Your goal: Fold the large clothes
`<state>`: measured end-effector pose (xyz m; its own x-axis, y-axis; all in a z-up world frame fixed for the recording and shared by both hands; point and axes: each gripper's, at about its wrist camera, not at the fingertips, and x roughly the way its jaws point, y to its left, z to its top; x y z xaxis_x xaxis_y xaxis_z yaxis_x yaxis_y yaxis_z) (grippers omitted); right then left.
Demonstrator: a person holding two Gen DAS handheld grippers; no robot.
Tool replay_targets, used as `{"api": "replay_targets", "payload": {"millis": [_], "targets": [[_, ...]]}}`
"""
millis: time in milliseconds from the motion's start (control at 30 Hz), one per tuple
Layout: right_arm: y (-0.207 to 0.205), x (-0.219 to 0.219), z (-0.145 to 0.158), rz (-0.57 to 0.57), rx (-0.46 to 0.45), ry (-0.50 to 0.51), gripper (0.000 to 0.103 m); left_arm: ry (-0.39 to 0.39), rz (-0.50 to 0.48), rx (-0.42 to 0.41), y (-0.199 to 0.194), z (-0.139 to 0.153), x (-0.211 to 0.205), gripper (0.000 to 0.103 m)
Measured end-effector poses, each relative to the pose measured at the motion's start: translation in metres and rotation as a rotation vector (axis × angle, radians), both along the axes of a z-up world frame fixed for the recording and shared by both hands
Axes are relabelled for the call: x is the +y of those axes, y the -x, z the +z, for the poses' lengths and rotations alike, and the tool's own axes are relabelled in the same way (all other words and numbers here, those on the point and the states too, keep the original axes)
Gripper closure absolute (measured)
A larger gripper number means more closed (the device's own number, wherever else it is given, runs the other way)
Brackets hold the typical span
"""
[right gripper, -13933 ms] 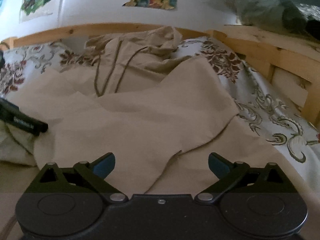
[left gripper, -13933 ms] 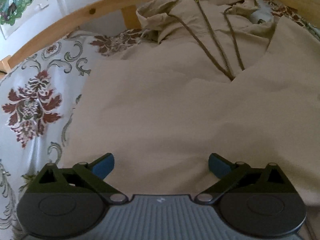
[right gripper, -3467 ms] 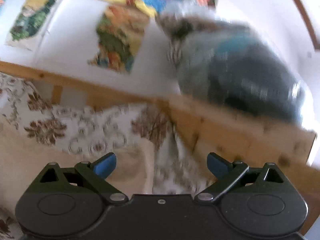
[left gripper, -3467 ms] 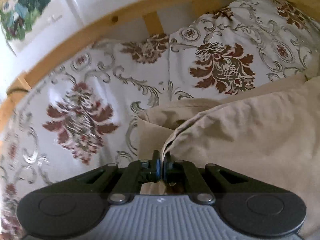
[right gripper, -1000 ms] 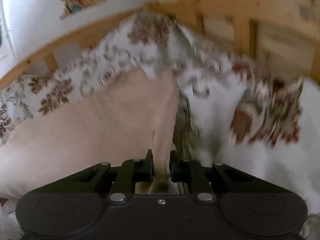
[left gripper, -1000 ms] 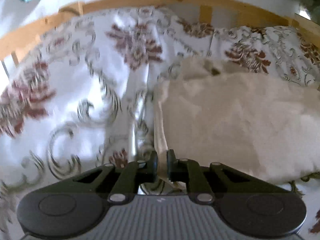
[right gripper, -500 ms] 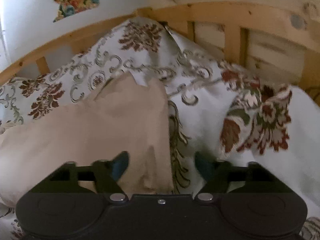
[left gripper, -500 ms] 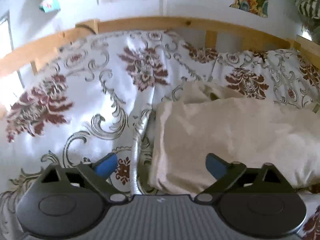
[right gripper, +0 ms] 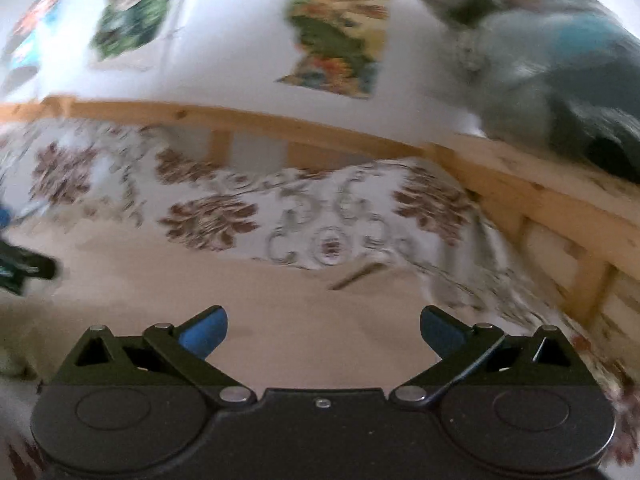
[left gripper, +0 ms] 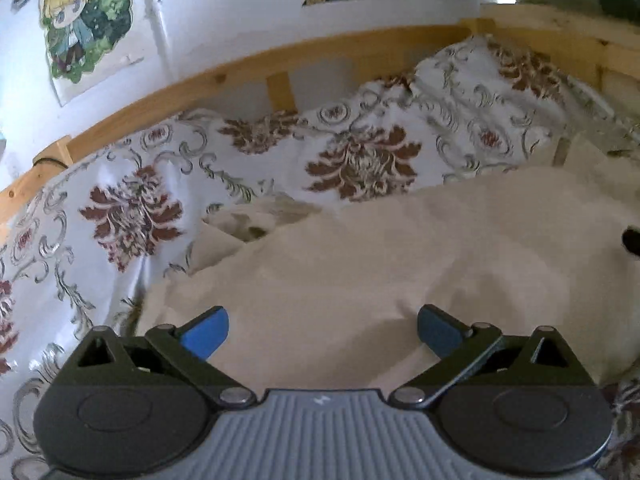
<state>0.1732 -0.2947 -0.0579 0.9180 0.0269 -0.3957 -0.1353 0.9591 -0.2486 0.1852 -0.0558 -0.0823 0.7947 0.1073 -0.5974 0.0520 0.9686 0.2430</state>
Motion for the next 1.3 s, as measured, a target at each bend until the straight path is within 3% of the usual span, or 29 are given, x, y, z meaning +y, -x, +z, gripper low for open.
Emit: {"api": "replay_targets", "payload": {"millis": [200, 300, 433, 467, 633, 767, 900, 1000, 1067, 1167, 1200, 1233, 1267, 1300], "targets": [[-0.015, 0.009, -0.024, 0.015, 0.116, 0.024, 0.001, 0.138, 0.027, 0.062, -0.001, -0.025, 0.022, 0.000], [-0.016, 0.010, -0.032, 0.013, 0.145, 0.026, 0.001, 0.143, 0.034, 0.065, -0.003, -0.029, 0.025, 0.000], [-0.011, 0.009, -0.022, 0.004, 0.147, -0.003, 0.001, 0.146, 0.067, 0.095, -0.005, -0.018, 0.023, 0.000], [-0.008, 0.007, -0.015, -0.006, 0.149, -0.034, 0.001, 0.158, 0.081, 0.103, -0.004, -0.014, 0.024, 0.000], [0.024, -0.019, 0.030, -0.158, 0.217, -0.378, 0.001, 0.238, 0.158, 0.115, 0.020, 0.006, 0.041, 0.000], [0.066, -0.038, 0.024, -0.284, 0.300, -0.705, 0.001, 0.390, 0.170, 0.105, 0.059, 0.011, 0.070, 0.000], [0.070, -0.057, 0.012, -0.428, 0.317, -0.743, 0.007, 0.578, 0.199, 0.174, 0.076, -0.008, 0.104, 0.000], [0.060, -0.076, -0.001, -0.560, 0.308, -0.766, 0.017, 0.703, 0.305, 0.212, 0.072, -0.026, 0.130, 0.000], [0.054, -0.090, -0.012, -0.629, 0.300, -0.807, 0.022, 0.774, 0.338, 0.186, 0.069, -0.033, 0.145, 0.001], [0.054, -0.106, -0.018, -0.683, 0.229, -0.885, 0.035, 0.803, 0.414, 0.091, 0.063, -0.033, 0.162, 0.002], [0.055, -0.109, -0.019, -0.677, 0.211, -0.906, 0.052, 0.820, 0.447, 0.078, 0.060, -0.033, 0.167, 0.004], [0.056, -0.111, -0.018, -0.676, 0.199, -0.914, 0.060, 0.835, 0.474, 0.071, 0.058, -0.034, 0.171, 0.016], [0.057, -0.113, -0.017, -0.688, 0.190, -0.906, 0.073, 0.836, 0.500, 0.063, 0.057, -0.033, 0.175, 0.045], [0.060, -0.113, -0.016, -0.690, 0.187, -0.898, 0.085, 0.826, 0.525, 0.059, 0.055, -0.031, 0.175, 0.063]]}}
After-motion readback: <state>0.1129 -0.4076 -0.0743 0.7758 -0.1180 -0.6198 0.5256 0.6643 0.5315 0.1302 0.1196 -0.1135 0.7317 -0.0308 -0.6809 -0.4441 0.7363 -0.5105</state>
